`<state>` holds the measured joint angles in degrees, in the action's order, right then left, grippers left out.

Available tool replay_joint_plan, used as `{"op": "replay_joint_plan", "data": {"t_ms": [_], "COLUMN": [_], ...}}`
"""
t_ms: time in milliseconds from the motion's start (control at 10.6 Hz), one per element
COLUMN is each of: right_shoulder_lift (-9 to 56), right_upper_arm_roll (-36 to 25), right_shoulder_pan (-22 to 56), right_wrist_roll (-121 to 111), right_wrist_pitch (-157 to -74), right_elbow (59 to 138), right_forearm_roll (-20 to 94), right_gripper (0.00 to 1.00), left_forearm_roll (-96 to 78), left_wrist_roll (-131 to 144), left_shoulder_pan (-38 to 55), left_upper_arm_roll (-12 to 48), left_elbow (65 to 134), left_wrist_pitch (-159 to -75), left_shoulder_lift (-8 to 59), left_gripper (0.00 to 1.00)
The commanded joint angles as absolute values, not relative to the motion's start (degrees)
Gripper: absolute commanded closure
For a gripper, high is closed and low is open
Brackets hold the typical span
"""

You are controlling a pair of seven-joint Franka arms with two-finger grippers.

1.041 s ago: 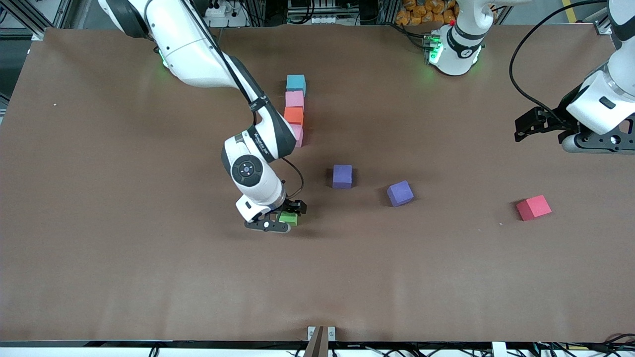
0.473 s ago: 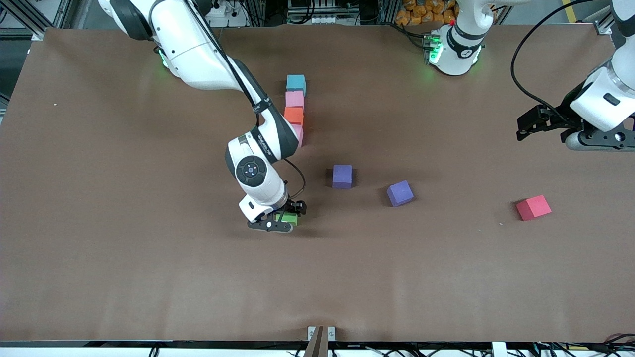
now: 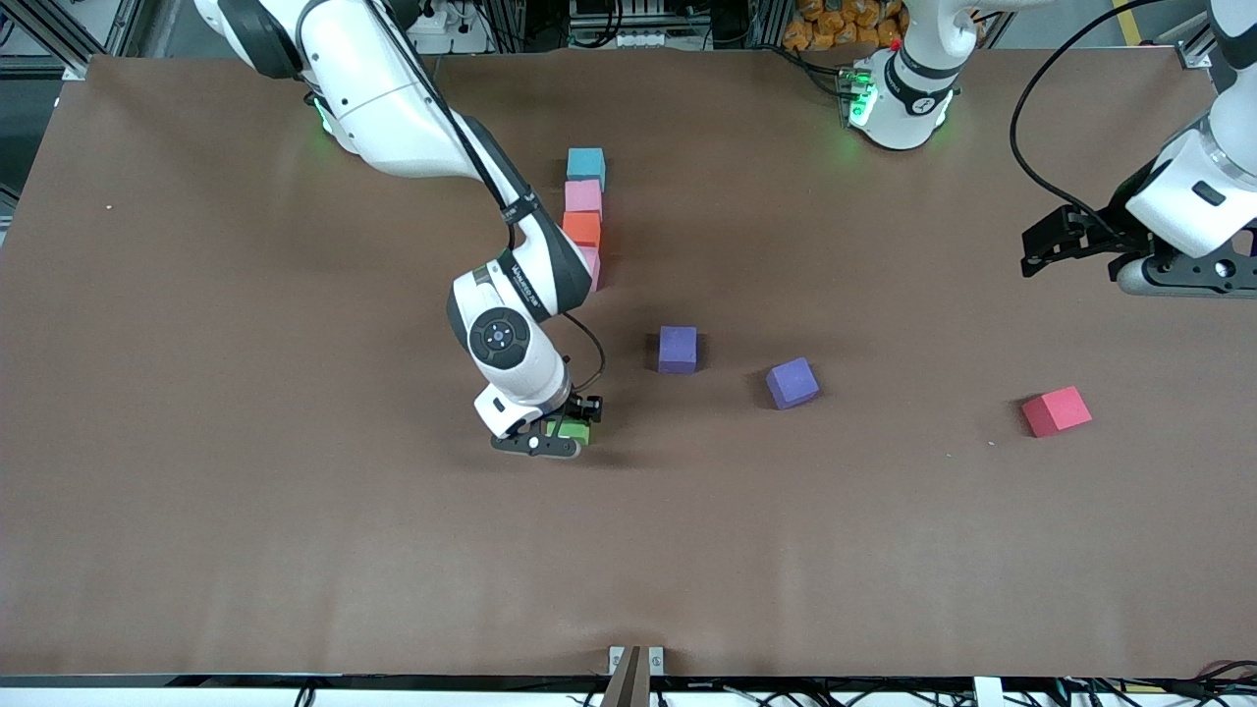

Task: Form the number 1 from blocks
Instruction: 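Carry the green cube to the line's end and set it down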

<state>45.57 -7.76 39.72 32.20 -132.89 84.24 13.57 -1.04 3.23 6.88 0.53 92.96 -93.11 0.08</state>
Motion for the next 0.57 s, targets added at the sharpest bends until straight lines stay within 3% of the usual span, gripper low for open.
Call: {"op": "replay_joint_plan", "data": {"t_ms": [0, 473], "right_shoulder_lift": [35.63, 28.83], "right_upper_arm_roll": [-7.82, -5.1], "right_shoulder_pan": [41.31, 44.2], "right_wrist_roll": [30.08, 28.39], "right_wrist_pitch": [-133.07, -133.33], "right_elbow": [97.16, 108.44], "right_forearm_roll": [13.89, 13.97], "right_gripper": [0.36, 0.36], "left_forearm_roll": [0.0, 0.09], "left_wrist_roll": [2.03, 1.84], "left_shoulder_pan": [6.5, 6.5], "left_upper_arm_roll": [1.14, 1.32], "left_elbow": [92.81, 92.81], "left_wrist_pitch": [-92.55, -92.29], "left_shoulder_lift": [-0.88, -2.29], "left_gripper": [0.0, 0.0]}}
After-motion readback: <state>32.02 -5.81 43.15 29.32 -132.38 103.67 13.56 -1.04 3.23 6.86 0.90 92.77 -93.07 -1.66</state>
